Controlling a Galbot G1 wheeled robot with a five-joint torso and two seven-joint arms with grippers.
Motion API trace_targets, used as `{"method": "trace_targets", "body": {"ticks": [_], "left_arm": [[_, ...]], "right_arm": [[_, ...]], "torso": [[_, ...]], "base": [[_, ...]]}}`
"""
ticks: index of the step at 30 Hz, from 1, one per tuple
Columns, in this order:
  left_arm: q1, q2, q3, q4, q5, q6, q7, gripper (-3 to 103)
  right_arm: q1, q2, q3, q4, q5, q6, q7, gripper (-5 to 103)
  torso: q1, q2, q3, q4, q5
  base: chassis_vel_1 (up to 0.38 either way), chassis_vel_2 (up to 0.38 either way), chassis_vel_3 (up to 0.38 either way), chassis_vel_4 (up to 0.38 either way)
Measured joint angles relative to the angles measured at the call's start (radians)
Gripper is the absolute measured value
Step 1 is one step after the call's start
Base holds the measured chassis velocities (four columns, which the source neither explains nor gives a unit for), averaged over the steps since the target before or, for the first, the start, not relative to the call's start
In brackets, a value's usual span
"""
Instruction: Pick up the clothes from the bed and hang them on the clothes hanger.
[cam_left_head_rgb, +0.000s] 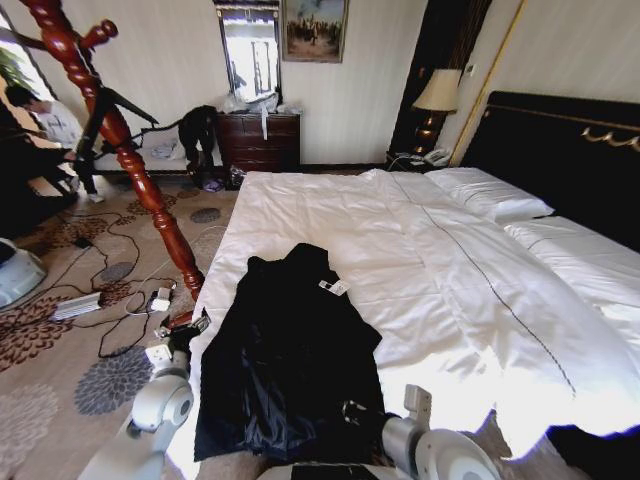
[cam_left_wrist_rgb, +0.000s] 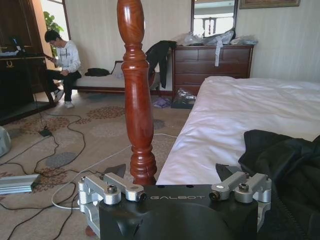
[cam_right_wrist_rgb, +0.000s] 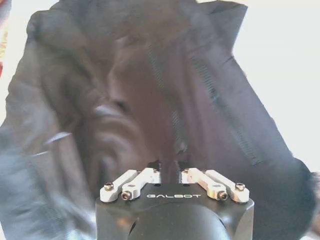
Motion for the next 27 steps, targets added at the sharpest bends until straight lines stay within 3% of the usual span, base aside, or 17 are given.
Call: {"method": "trace_targets", "body": {"ticks": [2,4,5,8,9,12,14,15,18,19,21,22,26,27], "left_arm": [[0.003,0.001,-0.005,-0.002,0.001,0.0,0.0,100],[0.004,0.002,-0.006,-0.002,0.001,0.0,0.0,100],[0.004,0.002,-0.007,-0.002,0.001,0.0,0.0,100],[0.002,0.002,-0.007,-0.001,0.001,0.0,0.0,100],[0.002,0.002,-0.007,-0.001,0.001,0.0,0.0,100],[-0.009,0.007,-0.007,0.005,-0.02,-0.002,0.0,100],[-0.027,0.025,-0.011,0.002,-0.082,0.001,-0.004,100],[-0.027,0.025,-0.011,0.002,-0.082,0.001,-0.004,100],[-0.074,0.07,-0.022,-0.01,-0.213,0.017,-0.014,100],[-0.074,0.07,-0.022,-0.01,-0.213,0.017,-0.014,100],[-0.125,0.104,-0.027,-0.009,-0.332,0.031,-0.016,100],[-0.125,0.104,-0.027,-0.009,-0.332,0.031,-0.016,100],[-0.23,0.13,-0.007,0.01,-0.597,0.081,-0.004,100],[-0.23,0.13,-0.007,0.01,-0.597,0.081,-0.004,100]], "right_arm": [[-0.002,-0.004,0.021,0.005,0.023,-0.039,0.088,26],[-0.006,-0.006,0.029,0.009,0.042,-0.055,0.123,26],[-0.02,-0.01,0.039,0.011,0.066,-0.075,0.162,32],[-0.057,-0.013,0.054,0.012,0.067,-0.103,0.176,48],[-0.057,-0.013,0.054,0.012,0.067,-0.103,0.176,48],[-0.009,0.002,0.1,0.013,0.033,-0.078,0.083,58],[0.077,0.008,0.171,0.013,0.013,-0.029,0.012,70],[0.077,0.008,0.171,0.013,0.013,-0.029,0.012,70],[0.201,0.0,0.293,0.014,-0.018,0.042,-0.07,86],[0.201,0.0,0.293,0.014,-0.018,0.042,-0.07,86],[0.292,-0.01,0.348,-0.03,-0.078,0.09,-0.128,96],[0.292,-0.01,0.348,-0.03,-0.078,0.09,-0.128,96],[0.441,-0.017,0.378,-0.224,-0.319,0.199,-0.301,100],[0.441,-0.017,0.378,-0.224,-0.319,0.199,-0.301,100]], "torso": [[0.0,0.0,0.0,0.0,0.0001],[0.0,0.0,0.0,0.0001,0.0],[0.0,0.0,0.0,0.0001,0.0],[0.0,0.0,0.0,-0.0004,0.0],[0.0,0.0,0.0,-0.0004,0.0],[0.0,0.0,0.0,-0.0001,-0.0002],[0.0,0.0,0.0,0.0002,0.0],[0.0,0.0,0.0,0.0002,0.0],[0.0,0.0,0.0,0.0001,0.0],[0.0,0.0,0.0,0.0001,0.0],[0.0,0.0,0.0,0.0,-0.0002],[0.0,0.0,0.0,0.0,-0.0002],[0.0,0.0,0.0,-0.0003,0.0003],[0.0,0.0,0.0,-0.0003,0.0003]], "base": [[0.0,0.0,0.0,0.0],[0.0,0.0,0.0,0.0],[0.0,0.0,0.0,0.0],[0.0,0.0,0.0,0.0],[0.0,0.0,0.0,0.0],[0.0,0.0,0.0,0.0],[0.0,0.0,0.0,0.0],[0.0,0.0,0.0,0.0],[0.0,0.0,0.0,0.0],[0.0,0.0,0.0,0.0],[0.0,0.0,0.0,0.0],[0.0,0.0,0.0,0.0],[0.0,0.0,0.0,0.0],[0.0,0.0,0.0,0.0]]}}
